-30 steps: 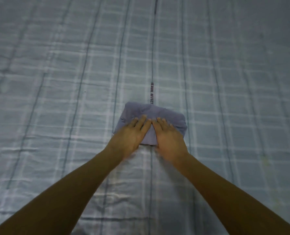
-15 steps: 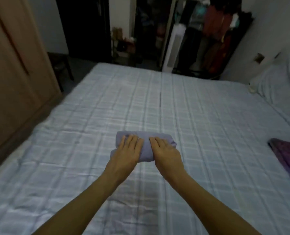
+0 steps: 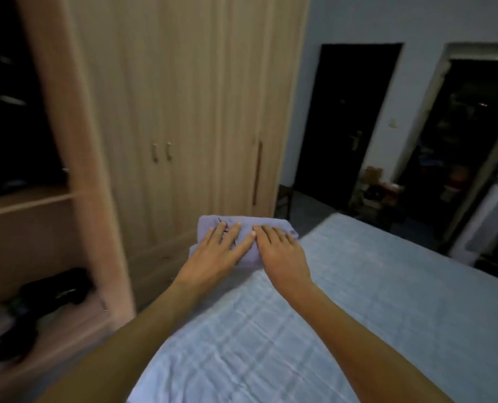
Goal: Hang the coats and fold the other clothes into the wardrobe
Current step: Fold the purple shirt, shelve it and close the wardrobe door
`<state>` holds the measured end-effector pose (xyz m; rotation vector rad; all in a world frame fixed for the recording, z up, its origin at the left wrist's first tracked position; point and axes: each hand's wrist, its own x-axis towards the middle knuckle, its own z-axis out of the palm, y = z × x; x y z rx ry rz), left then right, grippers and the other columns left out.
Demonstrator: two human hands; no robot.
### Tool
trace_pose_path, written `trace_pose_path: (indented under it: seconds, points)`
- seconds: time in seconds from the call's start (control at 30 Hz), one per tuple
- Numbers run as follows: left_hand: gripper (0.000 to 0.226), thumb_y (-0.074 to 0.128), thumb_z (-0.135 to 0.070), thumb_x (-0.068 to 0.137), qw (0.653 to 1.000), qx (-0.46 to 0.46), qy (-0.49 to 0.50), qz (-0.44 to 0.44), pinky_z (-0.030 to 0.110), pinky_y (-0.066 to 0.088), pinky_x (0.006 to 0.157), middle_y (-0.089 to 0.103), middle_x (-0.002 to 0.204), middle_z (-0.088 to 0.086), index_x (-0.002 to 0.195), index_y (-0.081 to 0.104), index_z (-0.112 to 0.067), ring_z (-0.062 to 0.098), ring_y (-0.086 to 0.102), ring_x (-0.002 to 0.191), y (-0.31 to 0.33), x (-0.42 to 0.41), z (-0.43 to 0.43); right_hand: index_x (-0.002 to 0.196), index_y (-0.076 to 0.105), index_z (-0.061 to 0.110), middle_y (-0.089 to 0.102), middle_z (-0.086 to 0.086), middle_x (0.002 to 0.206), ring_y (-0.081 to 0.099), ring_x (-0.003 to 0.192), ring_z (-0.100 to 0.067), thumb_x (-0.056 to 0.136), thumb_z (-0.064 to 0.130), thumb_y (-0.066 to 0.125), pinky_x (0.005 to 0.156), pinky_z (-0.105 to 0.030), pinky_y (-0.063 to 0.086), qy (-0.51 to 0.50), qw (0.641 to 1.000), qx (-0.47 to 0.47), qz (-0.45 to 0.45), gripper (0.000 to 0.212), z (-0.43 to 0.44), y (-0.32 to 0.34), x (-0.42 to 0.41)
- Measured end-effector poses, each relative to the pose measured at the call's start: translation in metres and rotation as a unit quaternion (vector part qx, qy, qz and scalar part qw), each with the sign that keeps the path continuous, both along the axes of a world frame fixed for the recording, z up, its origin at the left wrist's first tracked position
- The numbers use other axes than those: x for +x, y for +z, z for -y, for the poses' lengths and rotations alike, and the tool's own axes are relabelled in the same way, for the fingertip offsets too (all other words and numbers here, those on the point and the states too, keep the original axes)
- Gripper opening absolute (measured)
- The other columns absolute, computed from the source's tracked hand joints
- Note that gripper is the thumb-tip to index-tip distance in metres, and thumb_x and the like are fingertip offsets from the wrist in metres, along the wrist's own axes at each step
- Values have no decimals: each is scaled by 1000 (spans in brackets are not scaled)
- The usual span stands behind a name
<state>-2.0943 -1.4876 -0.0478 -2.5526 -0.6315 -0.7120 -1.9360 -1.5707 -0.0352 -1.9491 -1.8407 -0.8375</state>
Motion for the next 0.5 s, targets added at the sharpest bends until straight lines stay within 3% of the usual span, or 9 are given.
trace_pose_path:
  seconds: [0.13, 0.2, 0.3, 0.37, 0.43, 0.5]
  points:
    - [40, 25, -13, 94, 990, 47, 131, 4, 48, 55, 72, 61, 117, 27, 131, 38, -16, 46, 62, 102, 39, -88, -10, 118, 52, 8, 68, -11, 103, 67, 91, -29, 79, 11, 57, 78, -44, 56, 139, 988, 61, 17, 39, -62, 27, -70]
    - [42, 19, -5, 96, 980, 68, 189, 0, 47, 55, 75, 61, 117, 27, 131, 39, -15, 44, 62, 102, 54, -128, -9, 118, 48, 9, 68, -9, 101, 67, 90, -27, 81, 12, 46, 75, -42, 57, 204, 976, 79, 9, 37, -85, 39, -106]
    - [54, 48, -2, 81, 966, 67, 248, 2, 53, 53, 81, 58, 119, 31, 133, 36, -13, 46, 60, 104, 73, -187, -4, 118, 56, 5, 69, -13, 103, 68, 91, -30, 74, 7, 68, 73, -43, 58, 300, 949, 89, -33, 46, -109, 54, -166]
    - [50, 39, -5, 84, 952, 64, 299, -6, 53, 53, 81, 57, 120, 32, 133, 36, -14, 48, 59, 105, 86, -227, 5, 118, 59, 2, 68, -16, 106, 68, 93, -33, 69, 3, 72, 72, -46, 58, 354, 930, 87, -53, 50, -120, 62, -210]
    - [49, 34, -8, 87, 938, 57, 342, -12, 53, 53, 83, 54, 123, 33, 136, 35, -15, 48, 57, 107, 96, -268, 13, 120, 58, 1, 68, -16, 107, 68, 93, -32, 78, 6, 54, 72, -43, 58, 394, 914, 91, -47, 43, -129, 69, -253]
    - [56, 43, -6, 86, 925, 46, 378, -13, 53, 51, 85, 49, 128, 33, 140, 31, -16, 48, 54, 111, 100, -307, 17, 122, 60, 2, 68, -13, 109, 68, 93, -29, 82, 12, 40, 71, -38, 58, 422, 902, 89, -34, 46, -138, 75, -294]
